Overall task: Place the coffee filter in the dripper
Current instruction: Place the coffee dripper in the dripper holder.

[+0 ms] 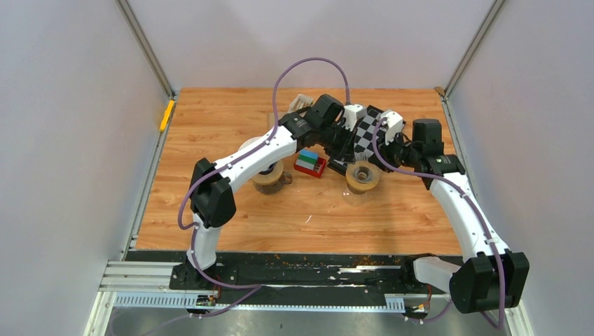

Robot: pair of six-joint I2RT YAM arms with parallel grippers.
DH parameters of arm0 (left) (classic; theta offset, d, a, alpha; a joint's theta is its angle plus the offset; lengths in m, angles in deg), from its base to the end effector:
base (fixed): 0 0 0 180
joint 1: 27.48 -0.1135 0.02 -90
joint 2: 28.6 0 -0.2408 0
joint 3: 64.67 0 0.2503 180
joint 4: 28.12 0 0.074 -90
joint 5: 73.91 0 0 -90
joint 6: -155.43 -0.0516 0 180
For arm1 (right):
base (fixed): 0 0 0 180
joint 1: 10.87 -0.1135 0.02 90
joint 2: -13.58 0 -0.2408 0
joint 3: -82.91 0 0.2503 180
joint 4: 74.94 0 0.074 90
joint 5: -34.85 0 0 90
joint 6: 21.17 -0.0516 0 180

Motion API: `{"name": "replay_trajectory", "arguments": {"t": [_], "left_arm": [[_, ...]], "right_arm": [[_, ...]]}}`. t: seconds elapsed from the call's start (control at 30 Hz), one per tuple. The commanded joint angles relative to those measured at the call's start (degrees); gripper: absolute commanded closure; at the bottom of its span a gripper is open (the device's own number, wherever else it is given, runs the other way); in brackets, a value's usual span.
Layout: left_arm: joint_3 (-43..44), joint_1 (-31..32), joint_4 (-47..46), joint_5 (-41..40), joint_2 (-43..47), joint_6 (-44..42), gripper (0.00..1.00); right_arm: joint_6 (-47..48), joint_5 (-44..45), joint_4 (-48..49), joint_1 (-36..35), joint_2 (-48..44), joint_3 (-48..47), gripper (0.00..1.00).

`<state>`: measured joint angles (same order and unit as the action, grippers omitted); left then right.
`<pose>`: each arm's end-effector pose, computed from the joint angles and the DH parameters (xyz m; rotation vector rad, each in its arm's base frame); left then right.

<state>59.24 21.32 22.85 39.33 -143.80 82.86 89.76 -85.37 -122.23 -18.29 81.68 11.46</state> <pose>0.2875 -0.3594 0.2876 0.8815 2.3103 -1.0195 0.2599 0.0600 0.2693 -0.7993 2.1128 0.4895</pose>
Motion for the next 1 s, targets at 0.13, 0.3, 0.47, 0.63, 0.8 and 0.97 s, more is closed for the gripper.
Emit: {"name": "replay_trajectory", "arguments": {"t": [0.13, 0.3, 0.47, 0.63, 0.8, 0.97], "left_arm": [[2.79, 2.16, 10.12, -3.00, -5.19, -5.21, 0.82], [6.51, 0.81, 11.67, -2.14, -5.12, -5.81, 0.77], [10.71, -0.24, 13.12, -0.39, -5.20, -6.15, 0.69], [13.30, -1.47, 13.76, 0.92, -4.96, -6.10, 0.59], [14.81, -2.92, 13.81, 2.21, -4.16, -6.01, 0.50], [15.55, -5.27, 13.39, 3.57, -2.61, -6.21, 0.41]], "right_arm": [[3.18, 4.06, -12.49, -0.70, 3.84, -0.16, 0.85], [2.57, 3.44, -14.06, -0.54, 4.19, -3.01, 0.78], [2.15, 3.72, -15.66, -0.51, 3.92, -6.50, 0.72], [2.01, 4.60, -17.27, -0.48, 3.44, -10.26, 0.67], [2.18, 5.19, -18.57, -0.49, 3.20, -13.36, 0.59], [2.20, 5.61, -19.32, -0.49, 2.76, -16.05, 0.45]]}}
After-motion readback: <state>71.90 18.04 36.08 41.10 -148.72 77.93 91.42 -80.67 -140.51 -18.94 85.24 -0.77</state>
